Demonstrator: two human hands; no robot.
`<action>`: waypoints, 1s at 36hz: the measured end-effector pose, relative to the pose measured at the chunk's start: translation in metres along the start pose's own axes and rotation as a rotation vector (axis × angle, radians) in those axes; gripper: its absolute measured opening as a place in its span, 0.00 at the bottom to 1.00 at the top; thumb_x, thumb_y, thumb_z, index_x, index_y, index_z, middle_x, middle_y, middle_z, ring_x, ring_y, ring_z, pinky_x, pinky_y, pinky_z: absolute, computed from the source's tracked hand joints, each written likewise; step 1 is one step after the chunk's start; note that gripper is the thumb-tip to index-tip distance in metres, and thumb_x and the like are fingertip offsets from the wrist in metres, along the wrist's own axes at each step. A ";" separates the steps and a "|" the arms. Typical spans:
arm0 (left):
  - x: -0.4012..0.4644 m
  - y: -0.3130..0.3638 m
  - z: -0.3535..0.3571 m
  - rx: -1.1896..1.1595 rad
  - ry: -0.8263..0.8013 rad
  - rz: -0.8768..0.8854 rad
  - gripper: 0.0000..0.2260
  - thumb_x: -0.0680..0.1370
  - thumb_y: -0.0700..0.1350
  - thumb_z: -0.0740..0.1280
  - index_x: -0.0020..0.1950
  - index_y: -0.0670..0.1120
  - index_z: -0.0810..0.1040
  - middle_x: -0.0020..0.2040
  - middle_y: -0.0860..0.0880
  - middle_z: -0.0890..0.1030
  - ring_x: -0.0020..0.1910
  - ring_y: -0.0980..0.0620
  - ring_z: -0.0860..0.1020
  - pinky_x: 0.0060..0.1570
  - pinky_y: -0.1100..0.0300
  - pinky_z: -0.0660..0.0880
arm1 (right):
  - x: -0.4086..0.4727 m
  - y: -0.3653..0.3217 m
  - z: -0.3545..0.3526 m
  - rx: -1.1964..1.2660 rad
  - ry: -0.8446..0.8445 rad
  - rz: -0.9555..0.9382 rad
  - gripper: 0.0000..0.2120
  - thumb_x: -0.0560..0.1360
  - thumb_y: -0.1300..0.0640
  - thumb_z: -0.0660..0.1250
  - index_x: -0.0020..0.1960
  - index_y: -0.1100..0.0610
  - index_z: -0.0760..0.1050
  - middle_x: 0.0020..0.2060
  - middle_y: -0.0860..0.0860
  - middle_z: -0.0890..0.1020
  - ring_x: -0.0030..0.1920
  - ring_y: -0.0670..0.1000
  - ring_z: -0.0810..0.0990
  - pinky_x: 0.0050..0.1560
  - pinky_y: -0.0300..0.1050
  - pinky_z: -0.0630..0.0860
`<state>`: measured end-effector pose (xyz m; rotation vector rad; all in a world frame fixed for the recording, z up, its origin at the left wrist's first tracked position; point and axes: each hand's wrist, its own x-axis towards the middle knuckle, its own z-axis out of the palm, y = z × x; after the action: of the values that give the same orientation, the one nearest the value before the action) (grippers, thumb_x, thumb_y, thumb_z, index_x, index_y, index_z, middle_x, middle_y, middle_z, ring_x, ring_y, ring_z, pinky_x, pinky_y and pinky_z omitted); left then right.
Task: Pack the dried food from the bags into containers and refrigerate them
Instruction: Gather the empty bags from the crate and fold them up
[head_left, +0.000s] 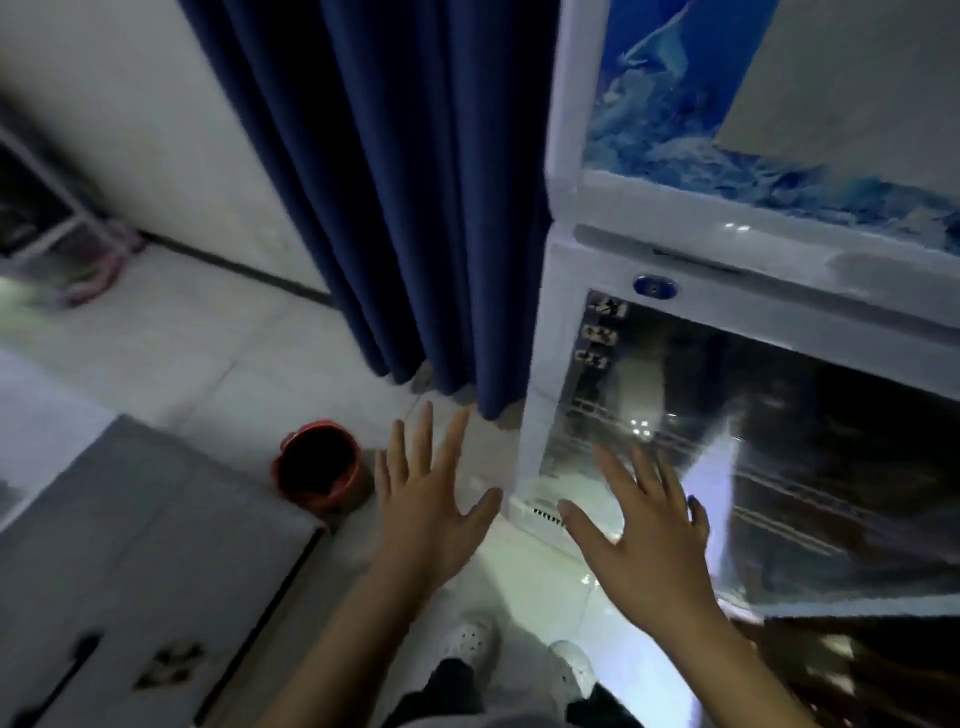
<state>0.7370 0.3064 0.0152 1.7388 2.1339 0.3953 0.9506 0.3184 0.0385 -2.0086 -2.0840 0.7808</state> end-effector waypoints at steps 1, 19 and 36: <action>-0.015 -0.009 0.000 -0.004 0.000 -0.074 0.38 0.78 0.66 0.60 0.76 0.68 0.35 0.81 0.56 0.34 0.79 0.49 0.31 0.77 0.47 0.35 | 0.000 -0.002 0.003 0.006 -0.040 -0.059 0.33 0.75 0.30 0.53 0.77 0.35 0.53 0.80 0.41 0.49 0.80 0.48 0.45 0.77 0.60 0.47; -0.231 -0.106 -0.034 -0.025 0.205 -0.833 0.37 0.74 0.72 0.56 0.78 0.70 0.41 0.81 0.61 0.40 0.80 0.52 0.37 0.78 0.47 0.38 | -0.026 -0.134 0.093 -0.031 -0.504 -0.712 0.32 0.72 0.28 0.55 0.74 0.28 0.49 0.80 0.39 0.51 0.79 0.45 0.47 0.76 0.57 0.48; -0.353 -0.279 -0.076 -0.302 0.421 -0.988 0.36 0.77 0.68 0.62 0.78 0.69 0.43 0.82 0.60 0.42 0.81 0.49 0.41 0.79 0.45 0.44 | -0.133 -0.303 0.198 -0.177 -0.487 -0.919 0.34 0.74 0.28 0.54 0.77 0.32 0.49 0.80 0.41 0.50 0.80 0.48 0.47 0.77 0.57 0.51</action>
<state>0.5211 -0.0953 -0.0022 0.3280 2.7065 0.7609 0.6049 0.1463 0.0403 -0.7076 -3.0043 0.9358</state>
